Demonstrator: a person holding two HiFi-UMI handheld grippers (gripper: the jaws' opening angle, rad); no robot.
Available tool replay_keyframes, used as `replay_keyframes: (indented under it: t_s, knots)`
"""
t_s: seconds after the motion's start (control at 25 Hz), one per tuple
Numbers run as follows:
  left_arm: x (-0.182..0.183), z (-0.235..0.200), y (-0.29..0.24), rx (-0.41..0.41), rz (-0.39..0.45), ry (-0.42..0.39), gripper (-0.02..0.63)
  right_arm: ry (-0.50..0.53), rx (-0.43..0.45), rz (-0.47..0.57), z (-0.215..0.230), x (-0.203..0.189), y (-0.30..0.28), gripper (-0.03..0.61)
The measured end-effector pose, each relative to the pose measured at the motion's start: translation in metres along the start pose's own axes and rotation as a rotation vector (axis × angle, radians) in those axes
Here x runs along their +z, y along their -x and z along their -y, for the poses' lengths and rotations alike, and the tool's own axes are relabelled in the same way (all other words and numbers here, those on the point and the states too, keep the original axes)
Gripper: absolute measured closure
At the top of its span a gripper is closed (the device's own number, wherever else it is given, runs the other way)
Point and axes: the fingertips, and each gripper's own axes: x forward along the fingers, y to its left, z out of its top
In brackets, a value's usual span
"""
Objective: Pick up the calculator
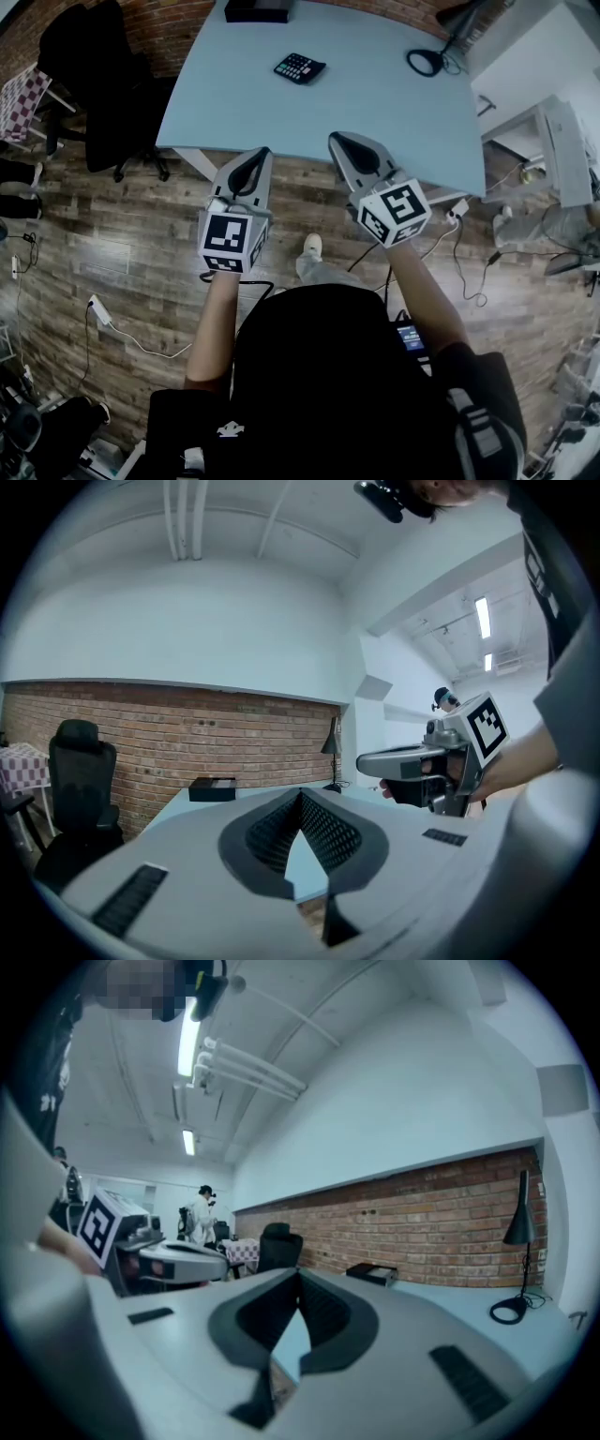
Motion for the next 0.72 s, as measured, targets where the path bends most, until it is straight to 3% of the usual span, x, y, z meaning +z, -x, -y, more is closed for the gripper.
replay_keyframes:
  t_s: [0.52, 0.72]
  knots:
    - [0.006, -0.01, -0.08, 0.028, -0.02, -0.011, 0.604, 0.016, 0.071, 0.023, 0.066, 0.004, -0.035, 0.574]
    - [0.012, -0.014, -0.107, 0.043, -0.024, -0.062, 0.604, 0.018, 0.087, 0.028, 0.09, 0.006, -0.047, 0.574]
